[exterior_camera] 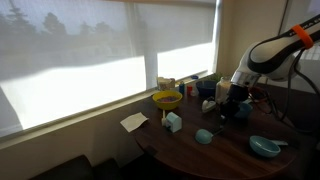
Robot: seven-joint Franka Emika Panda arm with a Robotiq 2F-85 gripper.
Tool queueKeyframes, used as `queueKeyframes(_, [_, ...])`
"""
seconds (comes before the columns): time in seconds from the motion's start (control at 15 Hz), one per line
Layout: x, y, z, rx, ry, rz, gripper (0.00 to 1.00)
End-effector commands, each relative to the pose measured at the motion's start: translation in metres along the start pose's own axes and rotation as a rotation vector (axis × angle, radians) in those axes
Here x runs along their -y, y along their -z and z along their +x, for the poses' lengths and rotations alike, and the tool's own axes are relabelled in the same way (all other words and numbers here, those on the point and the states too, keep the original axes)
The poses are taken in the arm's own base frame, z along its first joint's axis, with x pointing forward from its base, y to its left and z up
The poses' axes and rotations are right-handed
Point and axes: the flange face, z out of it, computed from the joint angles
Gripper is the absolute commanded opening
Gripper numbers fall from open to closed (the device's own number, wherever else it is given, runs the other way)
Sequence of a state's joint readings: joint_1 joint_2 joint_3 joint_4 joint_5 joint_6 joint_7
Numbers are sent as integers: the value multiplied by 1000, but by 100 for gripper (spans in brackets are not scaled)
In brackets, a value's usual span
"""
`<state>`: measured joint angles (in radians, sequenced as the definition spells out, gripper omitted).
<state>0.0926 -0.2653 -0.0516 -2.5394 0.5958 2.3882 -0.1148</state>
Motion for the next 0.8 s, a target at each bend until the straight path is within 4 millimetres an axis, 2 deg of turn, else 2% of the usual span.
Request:
queueKeyframes(0.0, [4,2,-1,-22,18,39,28])
queueKeyframes(0.47, [12,-1,-6,46,288,21,74])
queueKeyframes(0.73, [20,-10,-17,131,456,-3,99])
